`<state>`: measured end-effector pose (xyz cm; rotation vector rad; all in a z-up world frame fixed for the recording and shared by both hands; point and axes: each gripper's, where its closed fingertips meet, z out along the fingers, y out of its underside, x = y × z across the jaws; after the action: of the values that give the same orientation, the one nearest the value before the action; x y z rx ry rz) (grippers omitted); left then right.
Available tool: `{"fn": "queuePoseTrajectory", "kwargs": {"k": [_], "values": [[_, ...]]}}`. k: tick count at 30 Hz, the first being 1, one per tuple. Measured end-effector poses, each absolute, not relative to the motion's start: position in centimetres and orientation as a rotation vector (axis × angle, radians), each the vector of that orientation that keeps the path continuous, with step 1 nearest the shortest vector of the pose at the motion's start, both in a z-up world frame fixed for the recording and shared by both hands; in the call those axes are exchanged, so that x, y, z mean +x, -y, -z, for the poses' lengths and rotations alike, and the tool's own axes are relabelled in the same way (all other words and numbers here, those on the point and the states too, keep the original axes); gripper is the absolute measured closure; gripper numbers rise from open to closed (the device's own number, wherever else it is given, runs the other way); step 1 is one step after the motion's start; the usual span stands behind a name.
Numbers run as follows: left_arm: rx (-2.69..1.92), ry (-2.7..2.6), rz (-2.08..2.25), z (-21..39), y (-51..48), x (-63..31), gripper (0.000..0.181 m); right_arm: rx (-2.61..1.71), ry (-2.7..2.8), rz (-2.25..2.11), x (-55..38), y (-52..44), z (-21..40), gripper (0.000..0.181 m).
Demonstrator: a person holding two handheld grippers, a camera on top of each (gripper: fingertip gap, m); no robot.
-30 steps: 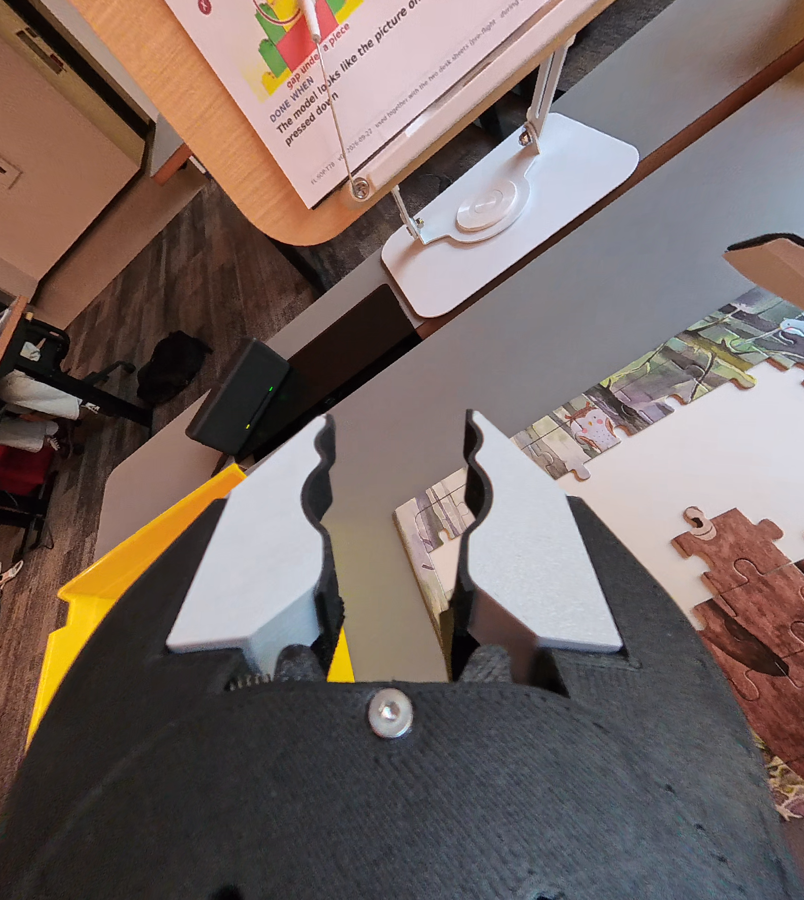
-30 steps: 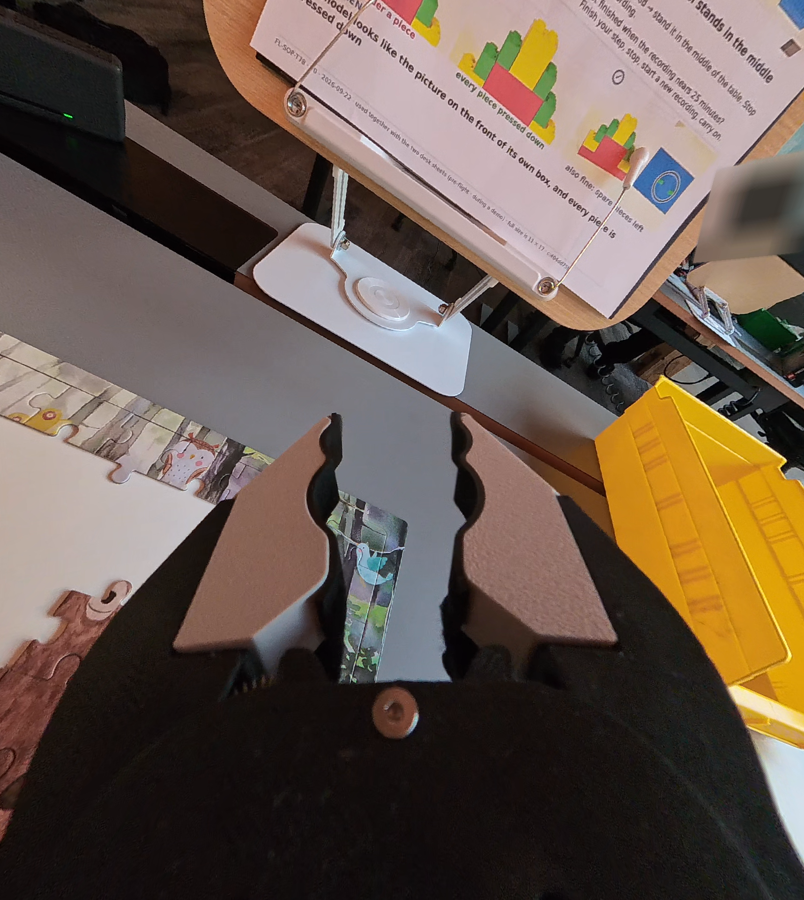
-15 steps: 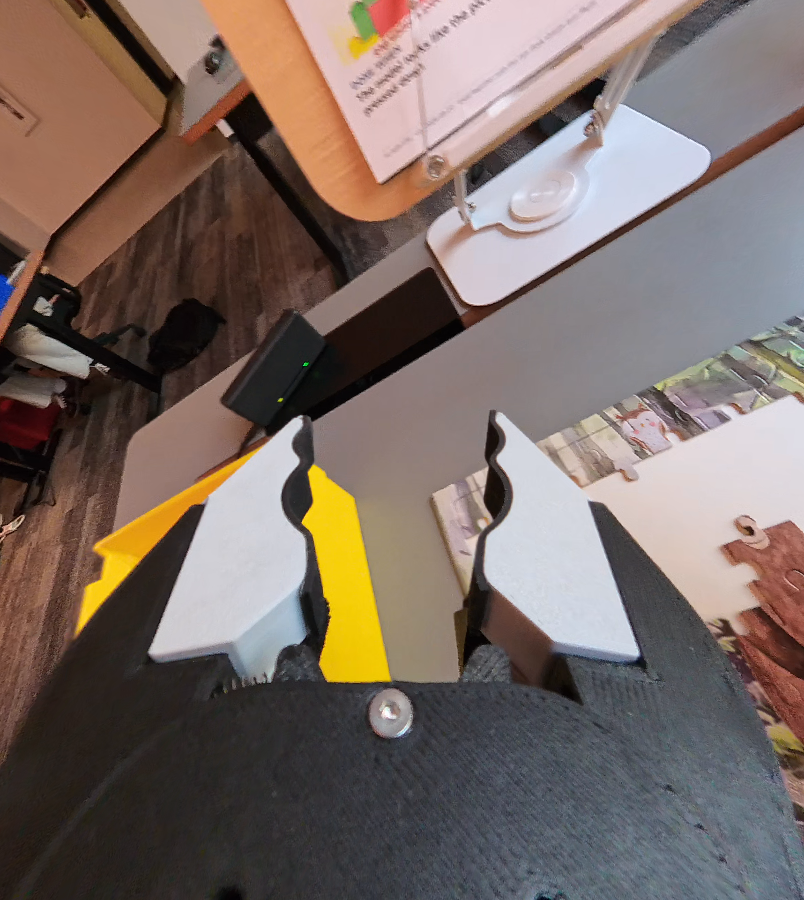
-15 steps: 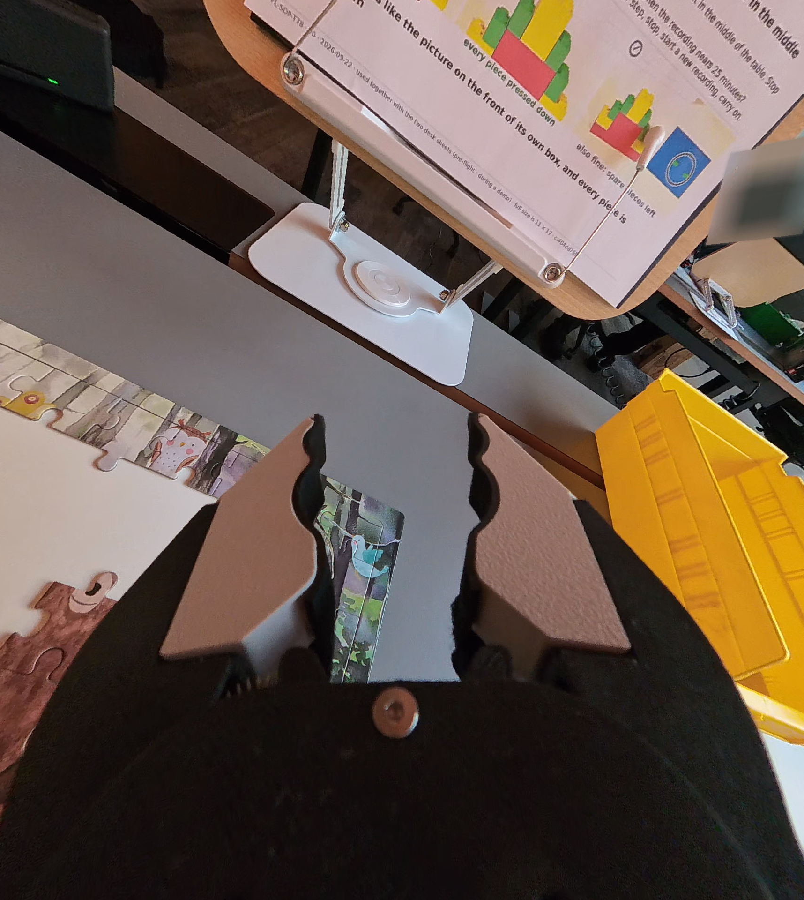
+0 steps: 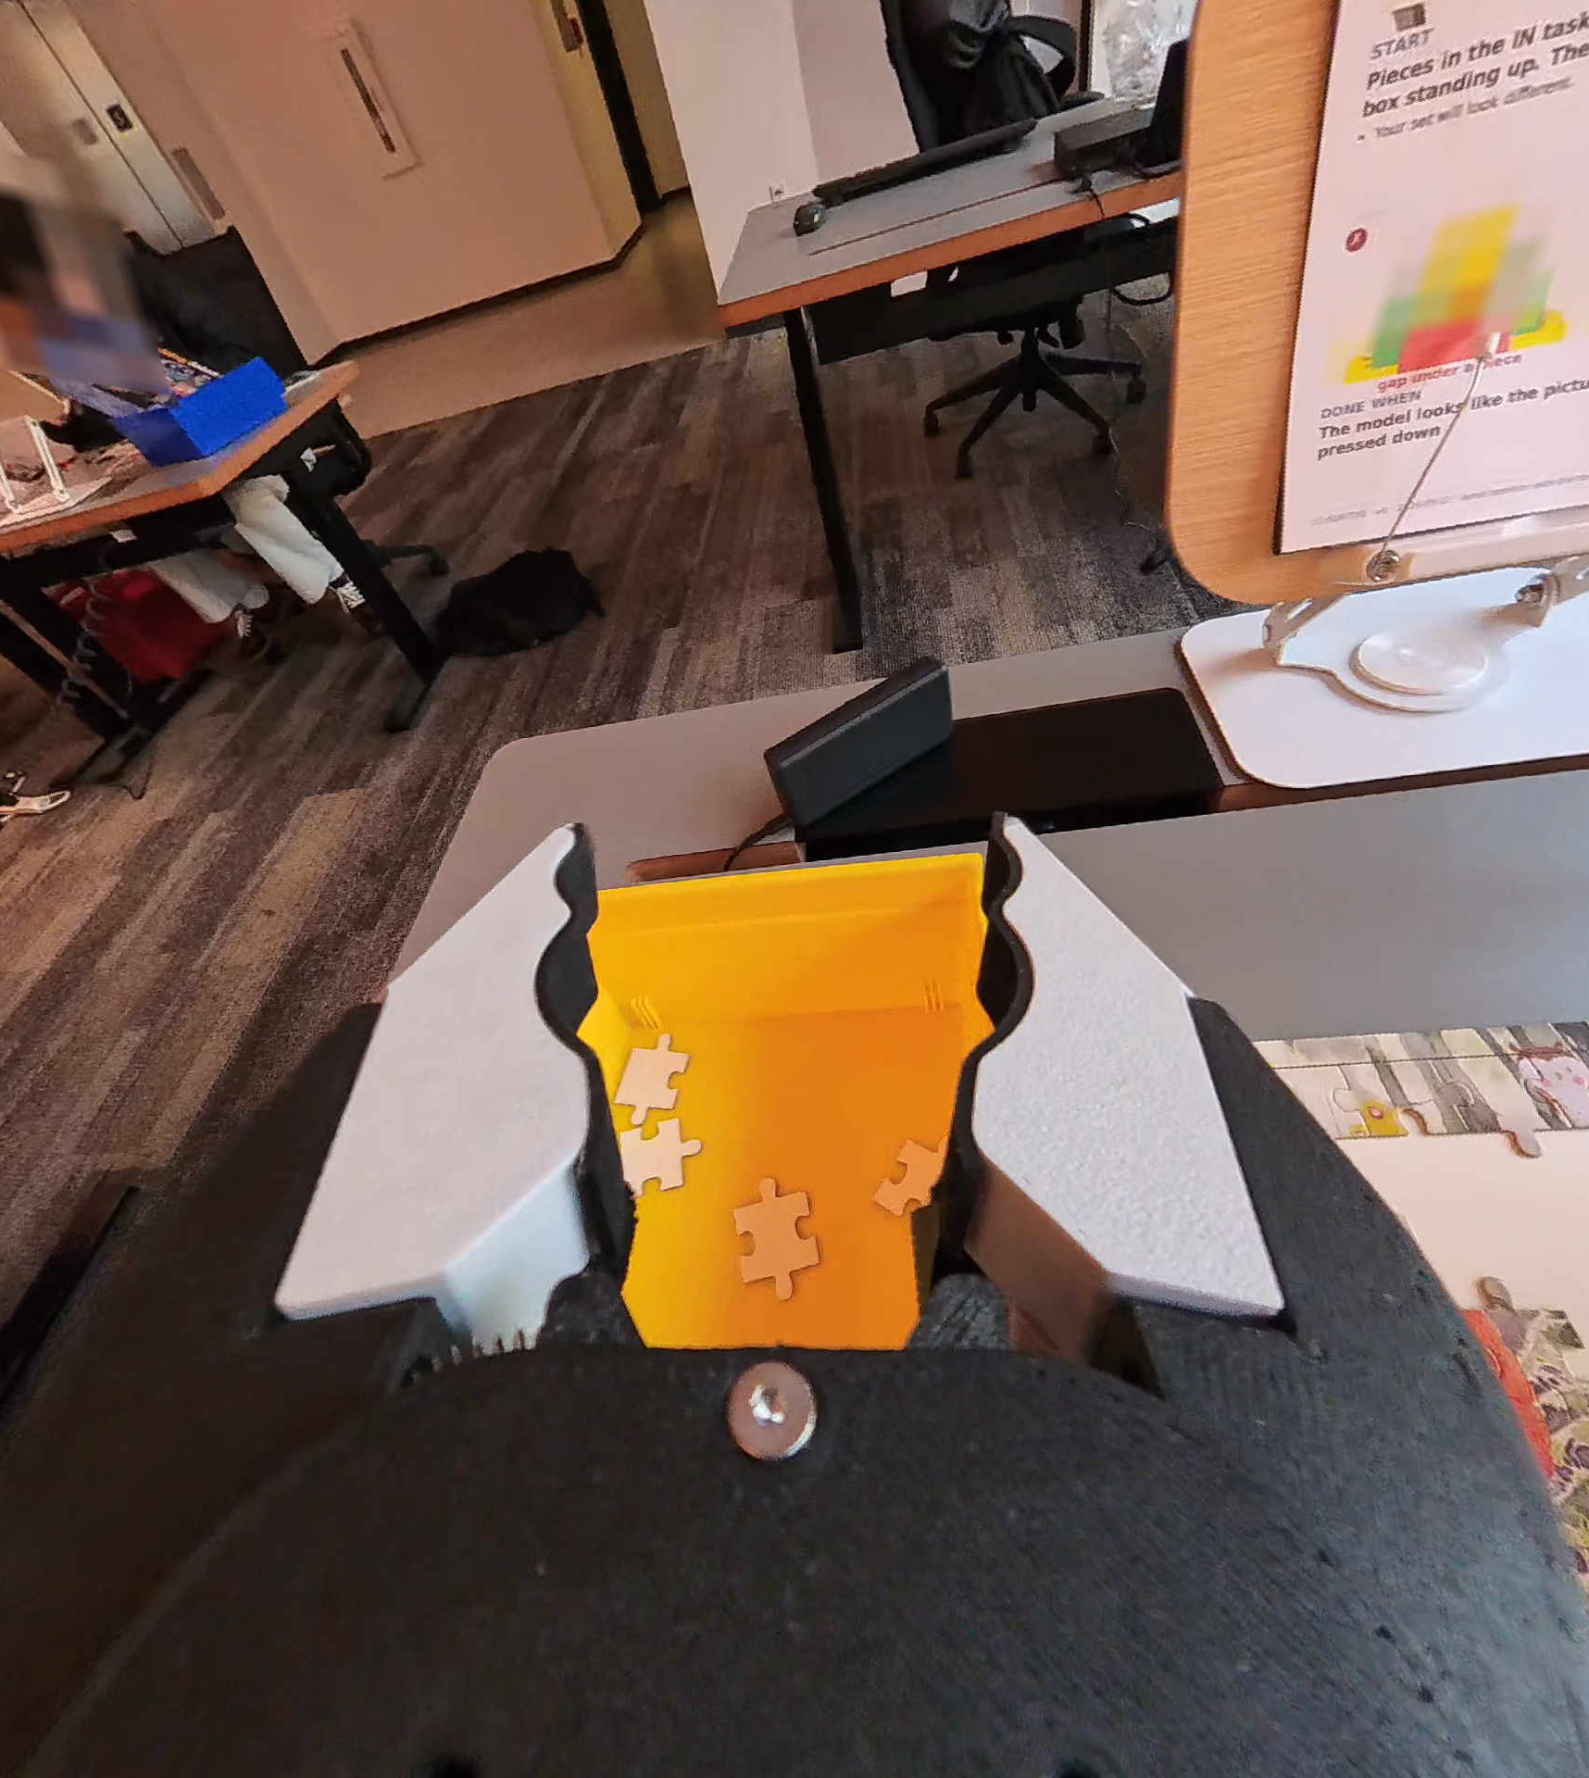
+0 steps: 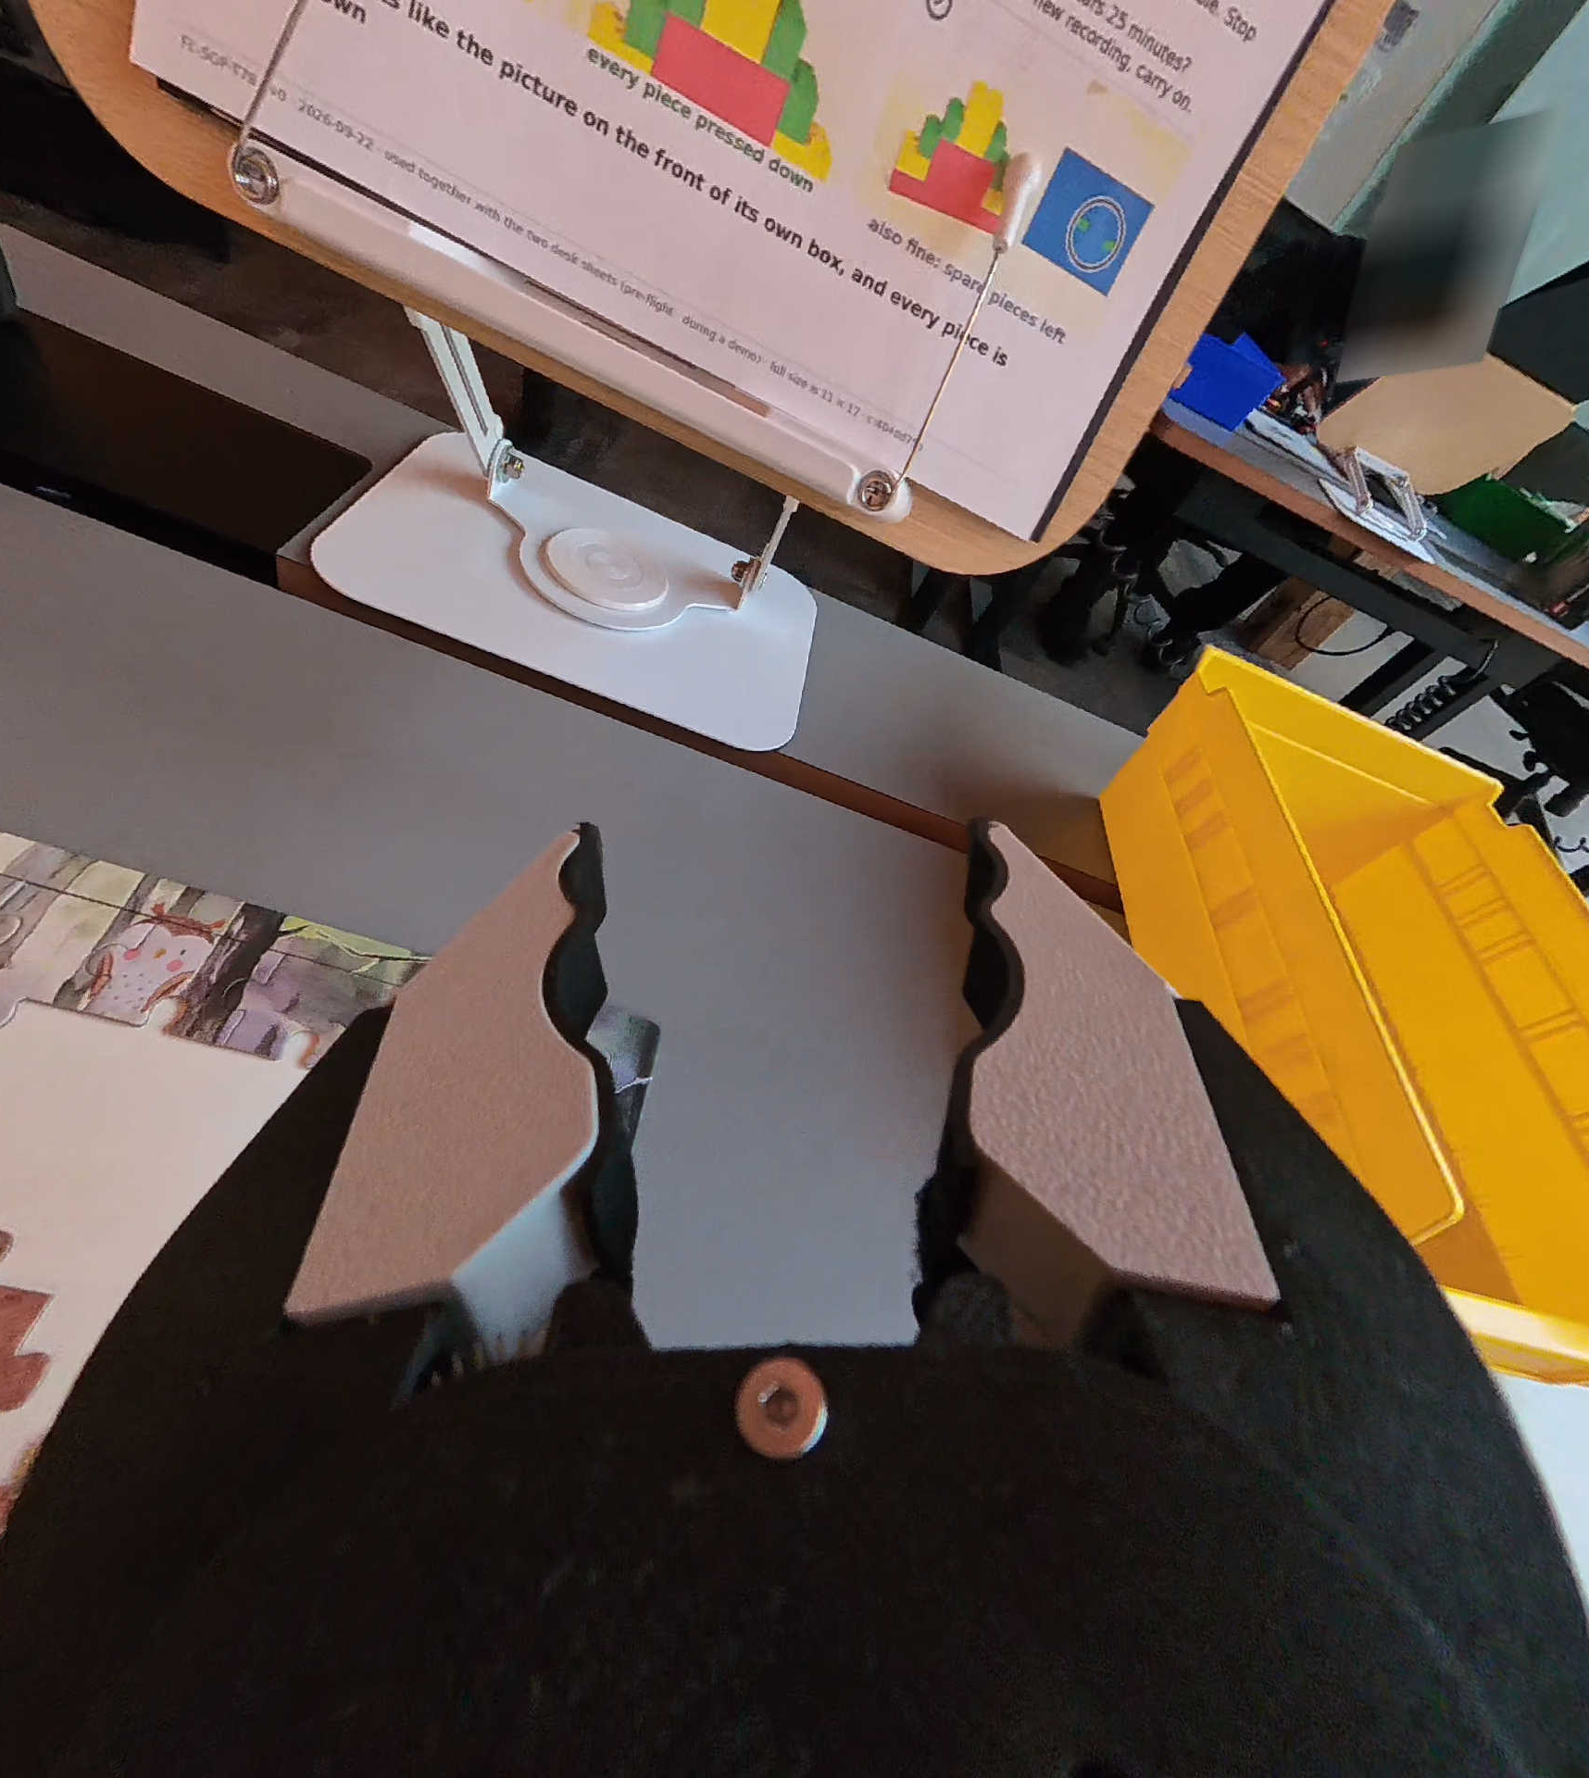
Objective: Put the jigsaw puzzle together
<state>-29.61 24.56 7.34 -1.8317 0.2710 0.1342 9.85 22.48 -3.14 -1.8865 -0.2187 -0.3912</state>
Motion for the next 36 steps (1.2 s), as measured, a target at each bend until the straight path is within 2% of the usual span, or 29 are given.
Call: {"fn": "queuePoseTrajectory", "kwargs": {"k": [6, 15, 29, 36], "values": [[-1.759, -0.270, 0.039, -9.3, -23.3, -28.1, 0.108, -1.899, 0.204, 0.345, 11.3, -23.0, 3.0, 0.107], [-1.723, -0.270, 0.023, -10.6, -22.4, -27.8, 0.108, -1.919, 0.163, 0.345, 13.2, -23.6, 4.0, 0.106], [-1.792, -0.305, 0.008, -8.6, -23.0, -26.9, 0.108, -1.917, 0.143, 0.337, 13.1, -23.6, 3.8, 0.104], [-1.845, -0.500, 0.002, -4.6, -23.6, -20.0, 0.105, -1.825, 0.180, 0.382, 9.9, -22.8, 1.1, 0.103]]}}
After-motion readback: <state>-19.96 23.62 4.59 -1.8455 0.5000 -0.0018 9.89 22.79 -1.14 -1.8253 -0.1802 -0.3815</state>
